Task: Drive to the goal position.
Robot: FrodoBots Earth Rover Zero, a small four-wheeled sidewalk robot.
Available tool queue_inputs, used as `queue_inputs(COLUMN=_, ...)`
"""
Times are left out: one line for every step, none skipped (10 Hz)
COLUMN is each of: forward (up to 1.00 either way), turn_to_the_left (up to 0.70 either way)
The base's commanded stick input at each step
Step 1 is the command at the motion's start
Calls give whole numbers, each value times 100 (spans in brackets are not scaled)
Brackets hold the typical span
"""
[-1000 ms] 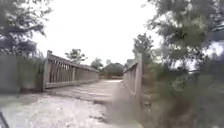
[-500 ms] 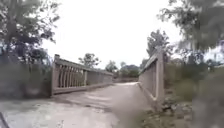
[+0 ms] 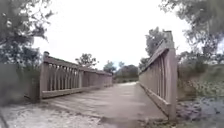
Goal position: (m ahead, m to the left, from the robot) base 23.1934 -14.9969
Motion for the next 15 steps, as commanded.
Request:
queue_inputs(forward=85, turn_to_the_left=0)
queue_inputs(forward=85, turn_to_the_left=0)
queue_inputs(forward=85, turn_to_the_left=0)
queue_inputs(forward=85, turn_to_the_left=0)
queue_inputs(forward=85, turn_to_the_left=0)
queue_inputs(forward=85, turn_to_the_left=0)
queue_inputs(forward=85, turn_to_the_left=0)
queue_inputs(forward=85, turn_to_the_left=0)
queue_inputs(forward=85, turn_to_the_left=0)
queue_inputs(forward=85, turn_to_the_left=0)
queue_inputs(forward=85, turn_to_the_left=0)
queue_inputs(forward=85, turn_to_the_left=0)
queue_inputs(forward=85, turn_to_the_left=0)
queue_inputs(forward=85, turn_to_the_left=0)
queue_inputs(forward=85, turn_to_the_left=0)
